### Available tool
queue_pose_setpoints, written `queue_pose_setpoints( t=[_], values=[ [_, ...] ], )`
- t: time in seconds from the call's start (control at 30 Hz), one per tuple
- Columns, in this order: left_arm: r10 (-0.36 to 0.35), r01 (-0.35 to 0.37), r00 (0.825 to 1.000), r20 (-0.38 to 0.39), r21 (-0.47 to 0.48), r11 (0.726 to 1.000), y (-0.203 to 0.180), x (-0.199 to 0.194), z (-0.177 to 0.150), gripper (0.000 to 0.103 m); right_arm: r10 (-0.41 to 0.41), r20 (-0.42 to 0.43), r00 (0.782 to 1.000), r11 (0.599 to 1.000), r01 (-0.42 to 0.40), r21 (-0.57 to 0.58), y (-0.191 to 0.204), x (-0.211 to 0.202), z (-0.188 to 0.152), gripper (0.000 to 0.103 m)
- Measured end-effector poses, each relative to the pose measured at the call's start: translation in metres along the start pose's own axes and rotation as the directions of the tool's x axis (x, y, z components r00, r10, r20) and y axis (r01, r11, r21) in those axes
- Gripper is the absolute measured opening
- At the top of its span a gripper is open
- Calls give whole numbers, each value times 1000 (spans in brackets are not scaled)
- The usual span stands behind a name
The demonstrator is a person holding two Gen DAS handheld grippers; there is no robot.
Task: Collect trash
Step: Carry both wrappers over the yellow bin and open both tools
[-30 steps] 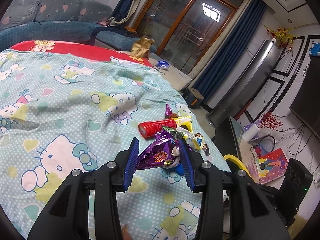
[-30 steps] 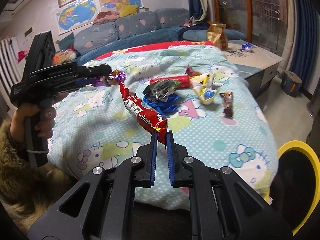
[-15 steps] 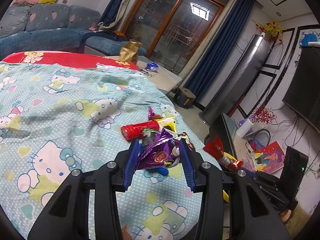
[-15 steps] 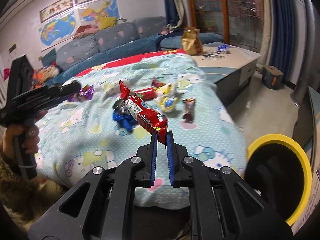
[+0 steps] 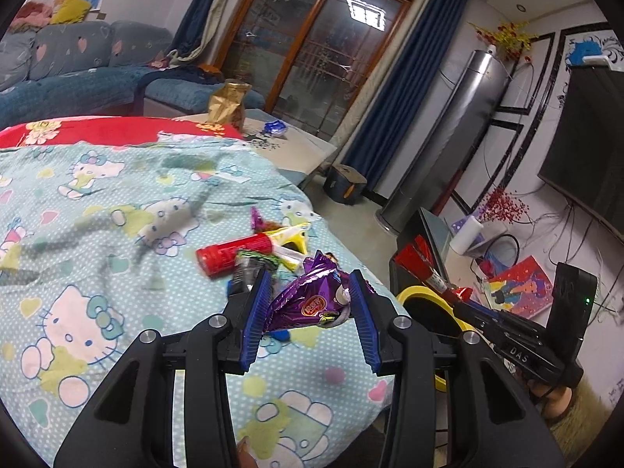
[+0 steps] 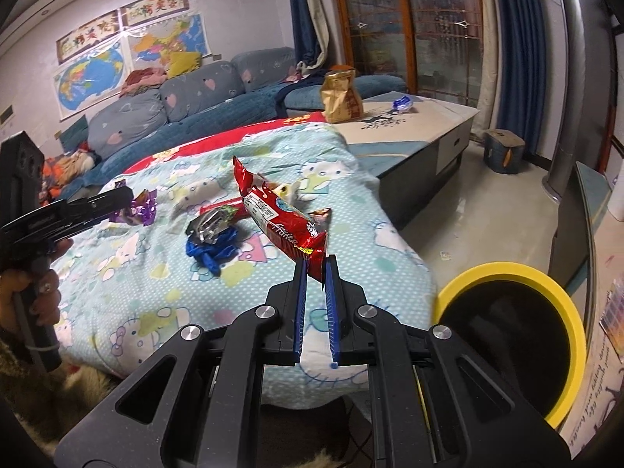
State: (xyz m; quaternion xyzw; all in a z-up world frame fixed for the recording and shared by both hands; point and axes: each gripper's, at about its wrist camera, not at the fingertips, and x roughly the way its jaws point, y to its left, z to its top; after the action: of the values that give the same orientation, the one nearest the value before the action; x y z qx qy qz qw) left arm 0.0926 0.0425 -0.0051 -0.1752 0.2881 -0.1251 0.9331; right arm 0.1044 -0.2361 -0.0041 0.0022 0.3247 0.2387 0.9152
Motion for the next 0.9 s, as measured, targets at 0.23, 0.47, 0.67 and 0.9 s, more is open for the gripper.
queue_pose_setpoints(
  t=[0.23,0.47,0.67,0.9],
  values=[
    [-22,23,1000,-17,35,999,-21,9,-2,39,-47,21,999,998,46,41,-20,-10,-1,6],
    [-55,58,997,-48,78,995,-47,26,-7,39,-109,38,993,991,105,88,-40,-21,-5,6],
    [-89,99,993,-83,129,987,-75,46,-12,39,-160,42,986,979,153,135,-62,-27,-7,6],
    [-115,133,987,-116,167,977,-100,62,-19,39,-209,40,977,962,198,189,-86,-32,-12,6]
  ],
)
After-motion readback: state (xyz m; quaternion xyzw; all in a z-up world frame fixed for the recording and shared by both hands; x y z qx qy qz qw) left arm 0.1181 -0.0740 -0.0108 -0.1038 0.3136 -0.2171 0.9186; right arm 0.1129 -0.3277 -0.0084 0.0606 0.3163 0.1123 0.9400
